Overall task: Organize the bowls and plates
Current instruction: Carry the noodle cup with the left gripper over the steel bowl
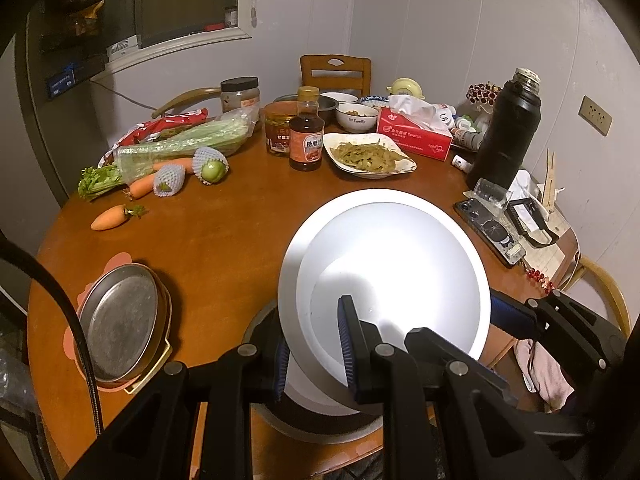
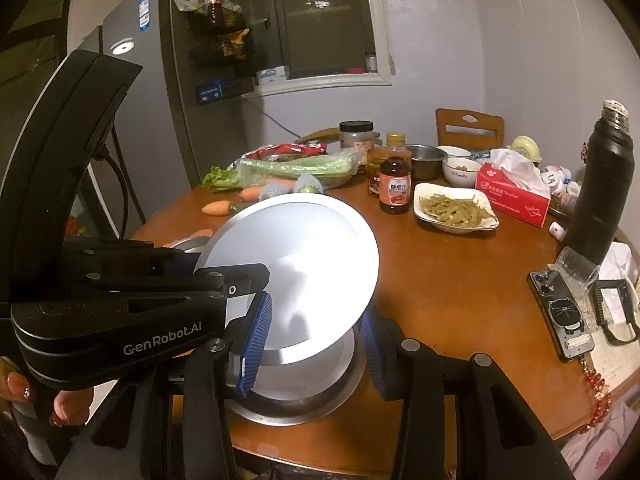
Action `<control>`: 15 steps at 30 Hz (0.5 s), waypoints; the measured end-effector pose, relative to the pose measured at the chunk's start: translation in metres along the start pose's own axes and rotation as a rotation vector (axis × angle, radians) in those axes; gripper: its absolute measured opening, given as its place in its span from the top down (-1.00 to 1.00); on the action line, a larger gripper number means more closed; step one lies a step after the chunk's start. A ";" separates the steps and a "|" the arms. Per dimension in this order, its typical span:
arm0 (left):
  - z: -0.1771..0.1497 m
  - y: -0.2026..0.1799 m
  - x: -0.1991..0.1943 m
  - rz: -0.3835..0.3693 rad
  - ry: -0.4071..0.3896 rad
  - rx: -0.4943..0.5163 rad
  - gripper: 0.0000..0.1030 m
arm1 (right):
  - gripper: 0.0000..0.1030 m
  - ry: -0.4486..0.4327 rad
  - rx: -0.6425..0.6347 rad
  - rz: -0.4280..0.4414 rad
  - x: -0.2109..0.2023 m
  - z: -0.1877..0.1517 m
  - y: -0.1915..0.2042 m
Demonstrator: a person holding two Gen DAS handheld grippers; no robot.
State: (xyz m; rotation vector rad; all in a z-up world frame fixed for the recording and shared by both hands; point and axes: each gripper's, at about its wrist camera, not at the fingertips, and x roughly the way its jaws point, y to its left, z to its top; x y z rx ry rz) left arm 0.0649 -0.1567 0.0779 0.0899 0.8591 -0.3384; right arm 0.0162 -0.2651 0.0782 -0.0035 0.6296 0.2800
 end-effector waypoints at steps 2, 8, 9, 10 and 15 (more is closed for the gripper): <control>-0.003 0.000 0.001 0.006 0.005 0.001 0.56 | 0.11 0.002 -0.001 0.005 -0.001 -0.002 0.000; -0.008 0.004 0.008 -0.002 0.029 -0.015 0.56 | 0.11 0.025 -0.002 0.017 0.005 -0.007 0.000; -0.009 0.005 0.009 -0.001 0.030 -0.015 0.56 | 0.11 0.028 -0.002 0.019 0.006 -0.008 0.000; -0.010 0.005 0.011 -0.001 0.033 -0.016 0.56 | 0.11 0.032 -0.002 0.020 0.008 -0.008 0.000; -0.015 0.007 0.018 0.004 0.053 -0.023 0.56 | 0.11 0.049 -0.002 0.026 0.014 -0.014 0.000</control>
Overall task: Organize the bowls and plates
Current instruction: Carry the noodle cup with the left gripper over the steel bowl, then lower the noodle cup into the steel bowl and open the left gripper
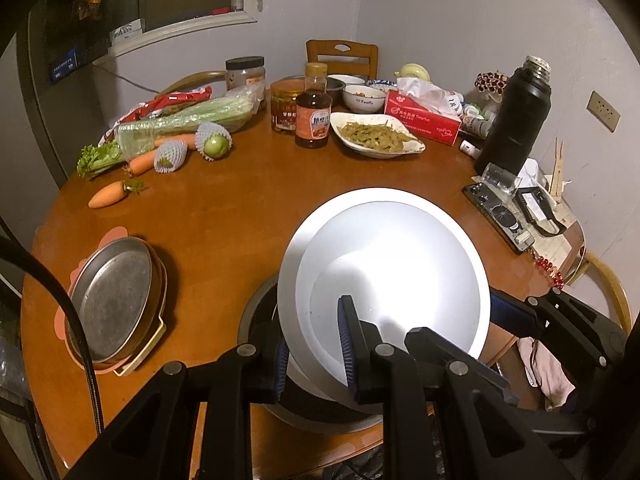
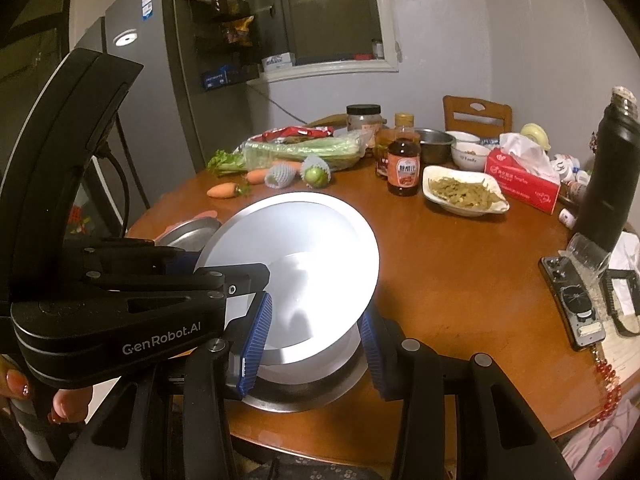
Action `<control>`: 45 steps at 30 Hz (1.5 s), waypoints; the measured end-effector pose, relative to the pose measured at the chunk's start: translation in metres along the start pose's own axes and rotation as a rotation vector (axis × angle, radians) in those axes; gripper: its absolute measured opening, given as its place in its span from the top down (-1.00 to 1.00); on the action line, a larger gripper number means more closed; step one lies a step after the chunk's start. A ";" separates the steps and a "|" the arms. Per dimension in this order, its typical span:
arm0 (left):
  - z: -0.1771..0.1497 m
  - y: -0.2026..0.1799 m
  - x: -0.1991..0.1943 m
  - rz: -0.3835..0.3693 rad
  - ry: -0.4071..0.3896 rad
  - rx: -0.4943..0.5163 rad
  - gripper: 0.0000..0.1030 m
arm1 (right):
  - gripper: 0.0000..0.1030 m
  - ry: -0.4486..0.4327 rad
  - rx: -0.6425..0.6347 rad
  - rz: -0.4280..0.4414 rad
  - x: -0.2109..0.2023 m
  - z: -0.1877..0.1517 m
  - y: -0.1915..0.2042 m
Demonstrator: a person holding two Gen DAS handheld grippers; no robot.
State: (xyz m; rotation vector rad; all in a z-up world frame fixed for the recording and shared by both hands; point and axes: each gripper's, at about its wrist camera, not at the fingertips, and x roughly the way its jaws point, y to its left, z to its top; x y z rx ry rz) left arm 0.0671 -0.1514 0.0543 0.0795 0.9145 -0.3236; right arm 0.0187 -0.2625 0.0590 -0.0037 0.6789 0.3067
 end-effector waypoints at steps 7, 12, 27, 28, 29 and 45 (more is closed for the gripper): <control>-0.007 0.004 0.013 0.016 0.024 -0.007 0.56 | 0.11 0.034 -0.007 0.010 0.013 -0.009 0.000; -0.011 0.005 0.022 0.032 0.042 -0.005 0.56 | 0.11 0.056 -0.009 0.009 0.024 -0.013 0.000; -0.015 0.004 0.029 0.071 0.040 0.008 0.56 | 0.11 0.083 -0.012 0.001 0.035 -0.022 0.000; -0.016 0.005 0.030 0.073 0.040 0.009 0.56 | 0.11 0.084 -0.013 0.001 0.035 -0.022 0.000; -0.016 0.005 0.030 0.074 0.040 0.010 0.56 | 0.11 0.085 -0.014 0.001 0.036 -0.022 0.000; -0.018 0.010 0.037 0.096 0.053 0.005 0.56 | 0.11 0.100 -0.028 -0.010 0.042 -0.024 0.002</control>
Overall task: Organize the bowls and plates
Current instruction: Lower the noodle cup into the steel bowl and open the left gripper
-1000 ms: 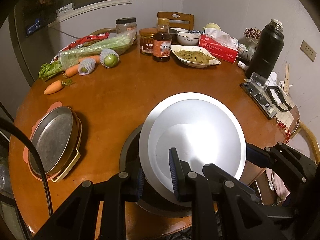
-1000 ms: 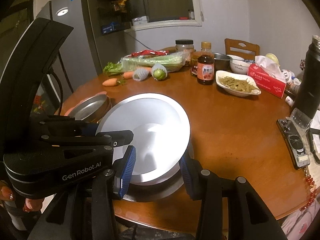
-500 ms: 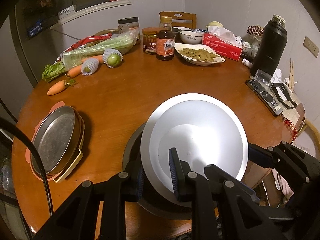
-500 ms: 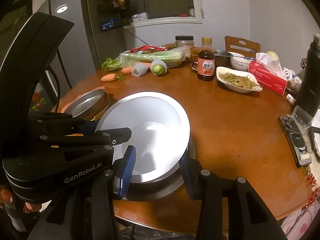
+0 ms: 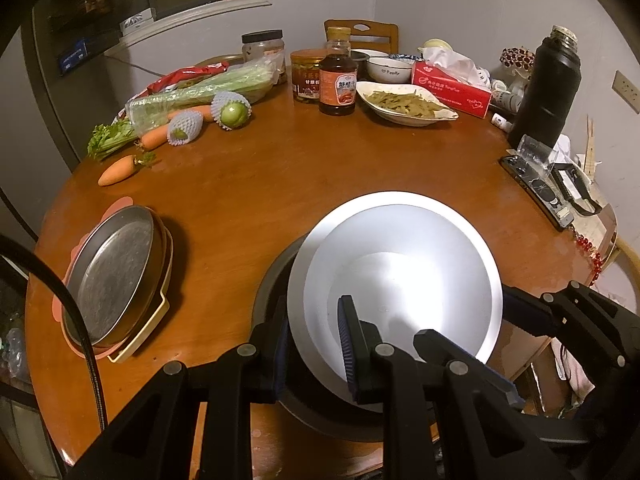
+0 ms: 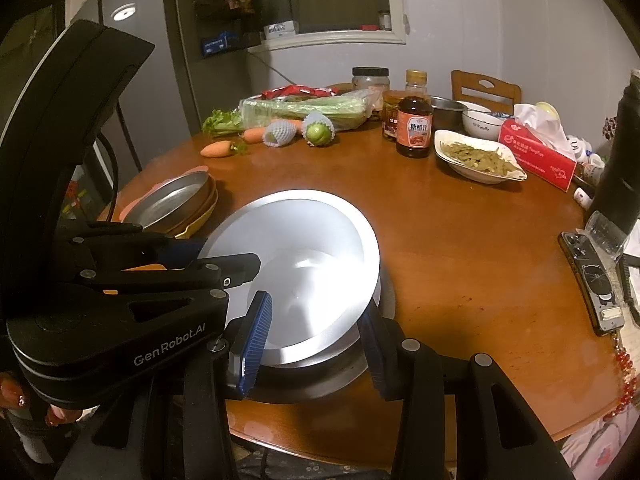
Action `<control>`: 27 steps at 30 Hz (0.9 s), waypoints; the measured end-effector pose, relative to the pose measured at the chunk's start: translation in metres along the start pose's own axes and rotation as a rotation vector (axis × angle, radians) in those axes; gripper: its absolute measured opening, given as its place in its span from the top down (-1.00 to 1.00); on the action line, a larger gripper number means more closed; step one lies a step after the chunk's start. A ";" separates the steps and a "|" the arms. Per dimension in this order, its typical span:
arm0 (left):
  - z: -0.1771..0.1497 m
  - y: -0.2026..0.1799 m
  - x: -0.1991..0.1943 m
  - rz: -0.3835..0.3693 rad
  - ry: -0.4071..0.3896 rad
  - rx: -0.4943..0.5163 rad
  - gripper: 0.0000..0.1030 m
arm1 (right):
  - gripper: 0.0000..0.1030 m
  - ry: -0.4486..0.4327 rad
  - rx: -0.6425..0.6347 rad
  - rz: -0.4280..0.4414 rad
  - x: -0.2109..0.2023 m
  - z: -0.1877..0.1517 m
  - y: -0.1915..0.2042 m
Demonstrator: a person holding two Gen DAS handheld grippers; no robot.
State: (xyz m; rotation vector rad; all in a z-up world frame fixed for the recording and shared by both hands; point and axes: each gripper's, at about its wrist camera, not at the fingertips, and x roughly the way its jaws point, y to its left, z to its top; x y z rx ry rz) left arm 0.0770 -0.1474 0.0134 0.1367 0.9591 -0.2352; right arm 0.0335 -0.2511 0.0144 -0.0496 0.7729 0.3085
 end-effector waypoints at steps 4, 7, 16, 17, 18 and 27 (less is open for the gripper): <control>-0.001 0.000 0.002 0.003 0.003 -0.001 0.56 | 0.11 0.006 -0.005 -0.011 0.002 0.000 0.002; -0.001 0.000 0.002 0.005 0.004 0.000 0.56 | 0.10 0.007 -0.008 -0.015 0.003 0.000 0.002; -0.002 0.006 -0.003 0.012 -0.010 -0.013 0.52 | -0.04 -0.001 -0.022 -0.047 -0.001 0.000 0.003; -0.001 0.007 -0.004 0.011 -0.014 -0.015 0.51 | -0.07 -0.003 -0.022 -0.048 -0.002 0.000 0.002; -0.001 0.008 -0.006 0.011 -0.017 -0.018 0.50 | -0.09 -0.007 -0.022 -0.051 -0.003 0.000 0.002; -0.004 0.021 -0.022 0.008 -0.052 -0.052 0.28 | -0.11 -0.032 0.032 -0.068 -0.015 0.007 -0.011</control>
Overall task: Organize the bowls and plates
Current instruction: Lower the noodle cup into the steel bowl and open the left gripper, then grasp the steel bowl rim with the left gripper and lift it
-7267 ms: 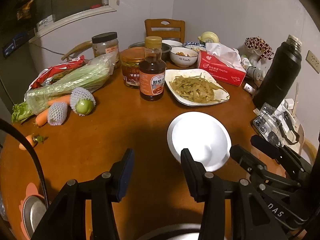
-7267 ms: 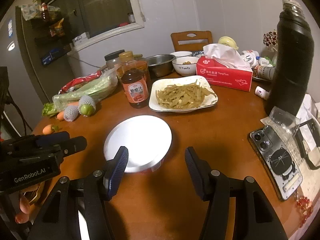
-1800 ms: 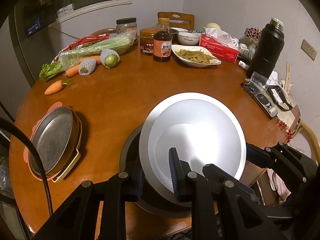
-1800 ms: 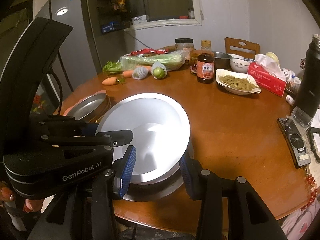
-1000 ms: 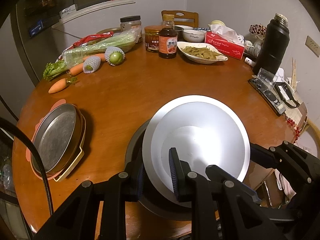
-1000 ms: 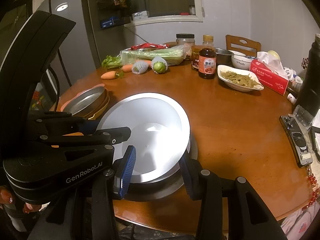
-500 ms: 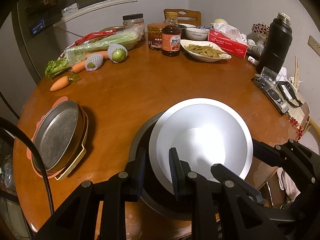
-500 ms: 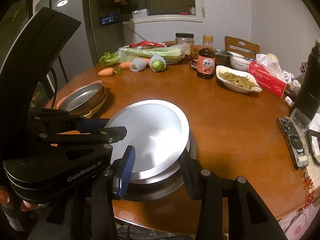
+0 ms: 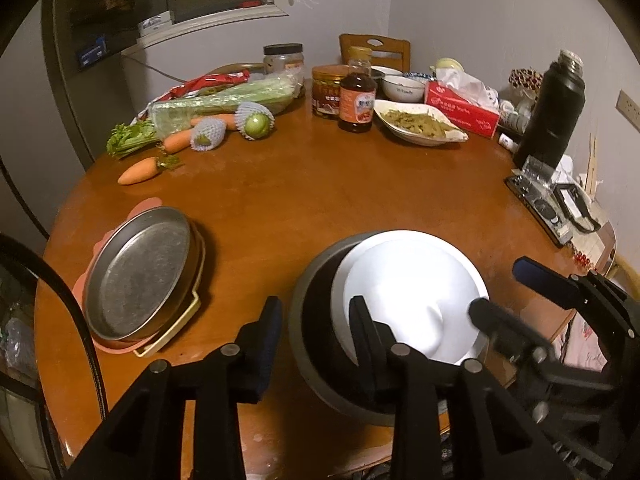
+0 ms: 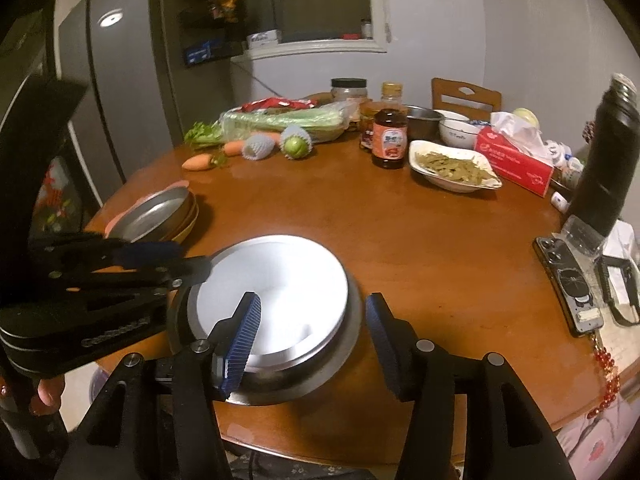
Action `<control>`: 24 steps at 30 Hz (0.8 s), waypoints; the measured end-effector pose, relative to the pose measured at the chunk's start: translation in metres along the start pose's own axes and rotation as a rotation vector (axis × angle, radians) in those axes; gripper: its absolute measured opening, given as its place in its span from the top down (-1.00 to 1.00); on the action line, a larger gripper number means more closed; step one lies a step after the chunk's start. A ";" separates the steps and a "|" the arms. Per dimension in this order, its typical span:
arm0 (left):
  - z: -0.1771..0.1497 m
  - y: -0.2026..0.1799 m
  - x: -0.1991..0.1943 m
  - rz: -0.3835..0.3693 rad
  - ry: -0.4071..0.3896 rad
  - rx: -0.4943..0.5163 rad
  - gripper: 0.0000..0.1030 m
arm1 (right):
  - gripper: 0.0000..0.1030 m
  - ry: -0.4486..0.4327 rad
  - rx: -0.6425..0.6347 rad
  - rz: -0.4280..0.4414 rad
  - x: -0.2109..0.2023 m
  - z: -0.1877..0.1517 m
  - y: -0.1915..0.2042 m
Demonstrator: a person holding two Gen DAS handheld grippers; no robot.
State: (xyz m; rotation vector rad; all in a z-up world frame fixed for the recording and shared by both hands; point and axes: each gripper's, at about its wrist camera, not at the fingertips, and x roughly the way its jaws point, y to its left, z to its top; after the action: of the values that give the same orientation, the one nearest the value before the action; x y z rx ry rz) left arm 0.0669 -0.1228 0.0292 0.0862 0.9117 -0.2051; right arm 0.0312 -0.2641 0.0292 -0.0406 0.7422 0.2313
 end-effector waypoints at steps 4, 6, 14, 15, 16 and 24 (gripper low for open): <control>-0.001 0.010 -0.005 -0.016 -0.008 -0.032 0.15 | -0.16 0.002 0.057 0.013 -0.002 0.003 -0.011; -0.001 0.013 -0.006 -0.026 -0.009 -0.042 0.07 | -0.18 0.009 0.075 0.016 -0.001 0.003 -0.014; 0.001 0.020 0.010 -0.071 0.028 -0.087 -0.02 | -0.20 0.069 0.142 0.044 0.015 0.001 -0.021; 0.002 0.021 0.013 -0.079 0.034 -0.098 -0.02 | -0.20 0.075 0.150 0.050 0.017 0.001 -0.021; 0.002 0.022 0.015 -0.083 0.036 -0.102 -0.03 | -0.20 0.084 0.158 0.058 0.020 0.001 -0.022; -0.002 0.019 0.031 -0.082 0.063 -0.094 -0.18 | -0.21 0.133 0.207 0.089 0.035 -0.005 -0.027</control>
State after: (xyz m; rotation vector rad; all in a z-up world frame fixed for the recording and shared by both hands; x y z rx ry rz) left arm 0.0879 -0.1079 0.0033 -0.0323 0.9867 -0.2366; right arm 0.0587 -0.2843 0.0004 0.1750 0.8982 0.2371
